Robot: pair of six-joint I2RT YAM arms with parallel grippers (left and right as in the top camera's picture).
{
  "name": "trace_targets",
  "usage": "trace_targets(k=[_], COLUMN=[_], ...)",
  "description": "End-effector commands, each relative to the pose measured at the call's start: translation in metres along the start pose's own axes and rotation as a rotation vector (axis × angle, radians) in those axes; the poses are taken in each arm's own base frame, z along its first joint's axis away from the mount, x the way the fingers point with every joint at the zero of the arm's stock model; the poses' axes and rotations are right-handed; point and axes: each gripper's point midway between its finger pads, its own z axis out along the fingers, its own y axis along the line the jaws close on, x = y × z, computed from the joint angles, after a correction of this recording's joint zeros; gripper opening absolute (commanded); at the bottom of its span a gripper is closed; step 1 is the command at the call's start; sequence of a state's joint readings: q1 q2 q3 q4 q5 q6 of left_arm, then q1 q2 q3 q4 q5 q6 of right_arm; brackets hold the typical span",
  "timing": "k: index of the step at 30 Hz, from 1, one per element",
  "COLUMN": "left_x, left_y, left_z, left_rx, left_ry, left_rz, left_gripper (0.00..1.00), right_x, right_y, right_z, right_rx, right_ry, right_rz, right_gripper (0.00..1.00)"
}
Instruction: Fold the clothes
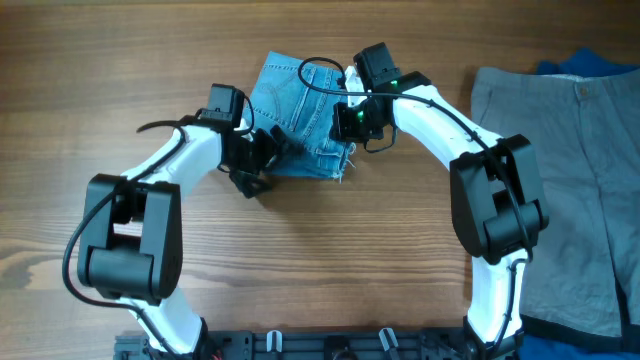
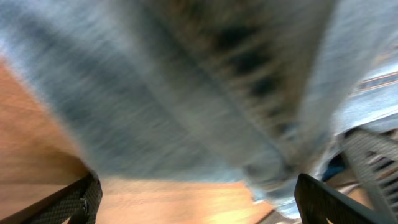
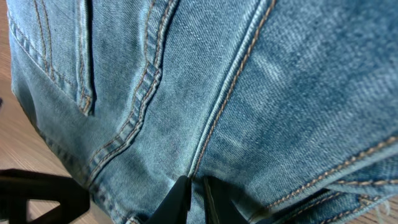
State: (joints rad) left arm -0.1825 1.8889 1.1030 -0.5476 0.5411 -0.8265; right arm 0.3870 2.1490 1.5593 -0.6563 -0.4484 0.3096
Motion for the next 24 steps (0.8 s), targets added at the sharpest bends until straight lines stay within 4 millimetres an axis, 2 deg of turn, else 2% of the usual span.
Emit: trace_targets(k=[1, 4, 7, 8, 10, 15, 16, 18, 21, 22, 23, 24], left_x=[-0.009, -0.015, -0.024, -0.028, -0.038, -0.045, -0.044, -0.044, -0.062, -0.073, -0.094, -0.111], left_y=[0.007, -0.003, 0.005, 0.007, 0.010, 0.003, 0.001, -0.006, -0.024, -0.030, -0.033, -0.031], left_z=[0.021, 0.036, 0.063, 0.070, 0.077, 0.073, 0.070, 0.054, -0.002, -0.029, -0.067, -0.093], left_rx=[0.028, 0.111, 0.107, 0.112, 0.113, 0.133, 0.153, 0.214, 0.344, 0.390, 0.440, 0.463], left_ry=[-0.088, -0.131, -0.148, -0.152, -0.185, -0.204, -0.187, -0.156, -0.191, -0.234, -0.316, -0.383], left_rz=[-0.077, -0.066, -0.071, -0.068, -0.062, 0.126, 0.170, 0.246, 0.304, 0.322, 0.314, 0.303], left_gripper=[1.00, 1.00, 1.00, 0.96, 0.75, 0.06, 0.04, 0.04, 0.04, 0.04, 0.04, 0.04], right_x=[0.008, 0.008, 0.010, 0.011, 0.015, 0.036, 0.041, 0.046, 0.047, 0.045, 0.043, 0.041], right_y=[-0.002, -0.002, 0.000, 0.002, 0.006, 0.011, 0.009, 0.005, 0.009, 0.016, 0.023, 0.029], right_z=[0.014, 0.014, 0.015, 0.016, 0.018, 0.019, 0.015, -0.001, -0.043, -0.061, -0.076, -0.087], right_rx=[-0.021, -0.020, -0.021, -0.021, -0.021, -0.002, 0.006, 0.023, 0.025, 0.016, 0.008, 0.005], right_ry=[0.042, 0.042, 0.045, 0.049, 0.061, 0.134, 0.153, 0.173, 0.150, 0.126, 0.095, 0.068], right_rz=[0.023, 0.038, 0.043, 0.039, 0.031, 0.042, 0.059, 0.085, 0.044, -0.002, -0.041, -0.057], right_gripper=[0.11, 0.12, 0.11, 0.12, 0.12, 0.06, 0.06, 0.04, 0.05, 0.05, 0.05, 0.05])
